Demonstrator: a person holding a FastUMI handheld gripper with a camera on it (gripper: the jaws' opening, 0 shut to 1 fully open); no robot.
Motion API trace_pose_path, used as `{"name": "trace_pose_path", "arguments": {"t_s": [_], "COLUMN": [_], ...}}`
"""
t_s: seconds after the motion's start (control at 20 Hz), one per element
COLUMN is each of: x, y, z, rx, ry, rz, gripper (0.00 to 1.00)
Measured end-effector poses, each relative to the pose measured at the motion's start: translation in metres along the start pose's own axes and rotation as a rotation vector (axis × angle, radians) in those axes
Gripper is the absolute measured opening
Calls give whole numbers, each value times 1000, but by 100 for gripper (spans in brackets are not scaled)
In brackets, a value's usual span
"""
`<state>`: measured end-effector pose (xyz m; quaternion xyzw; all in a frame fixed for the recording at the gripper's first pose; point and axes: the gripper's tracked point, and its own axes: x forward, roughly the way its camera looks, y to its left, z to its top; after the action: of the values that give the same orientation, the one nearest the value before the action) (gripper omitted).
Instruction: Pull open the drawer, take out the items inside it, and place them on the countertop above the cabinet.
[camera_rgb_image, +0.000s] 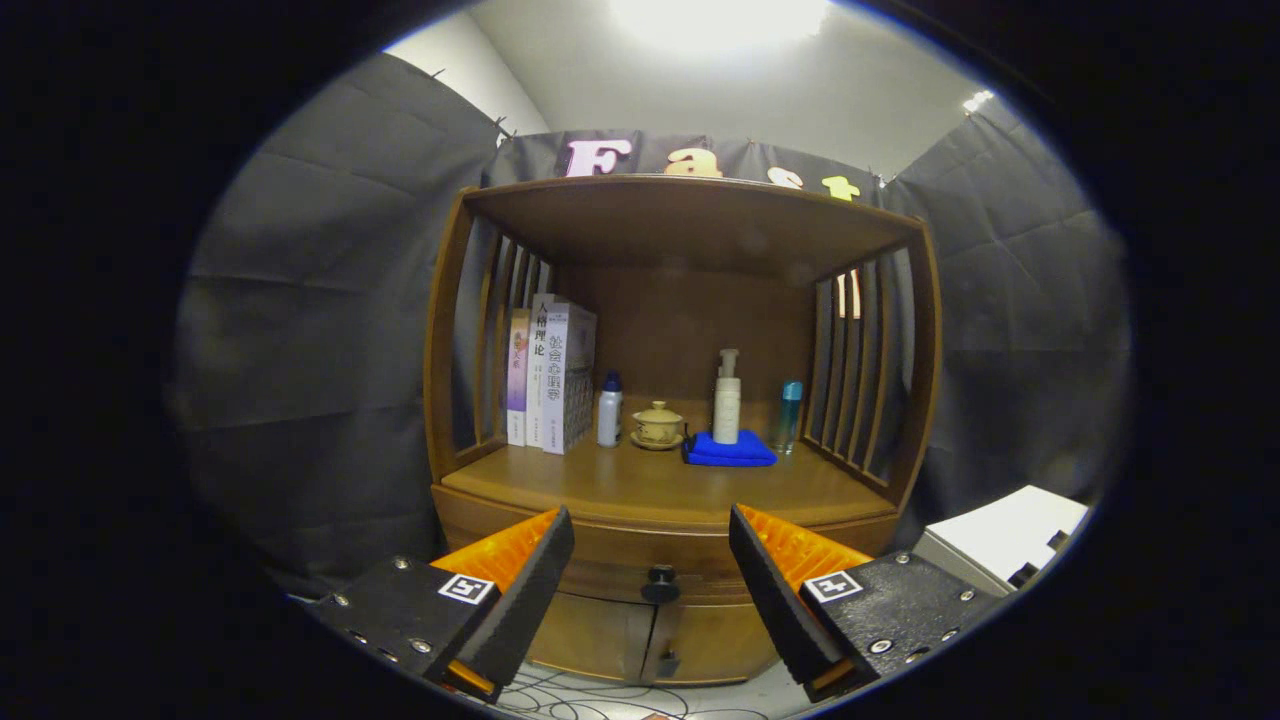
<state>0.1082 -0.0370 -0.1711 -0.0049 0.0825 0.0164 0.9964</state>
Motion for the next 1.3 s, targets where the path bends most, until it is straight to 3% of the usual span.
{"name": "trace_pose_path", "arguments": {"t_s": [0.55, 1.15, 1.3], "x": [57, 94, 92], "y": [-18, -14, -18], "z": [-55, -137, -149], "rx": [-41, -41, -10], "ry": [33, 145, 161], "rz": [-57, -55, -56], "gripper": [97, 97, 92]}}
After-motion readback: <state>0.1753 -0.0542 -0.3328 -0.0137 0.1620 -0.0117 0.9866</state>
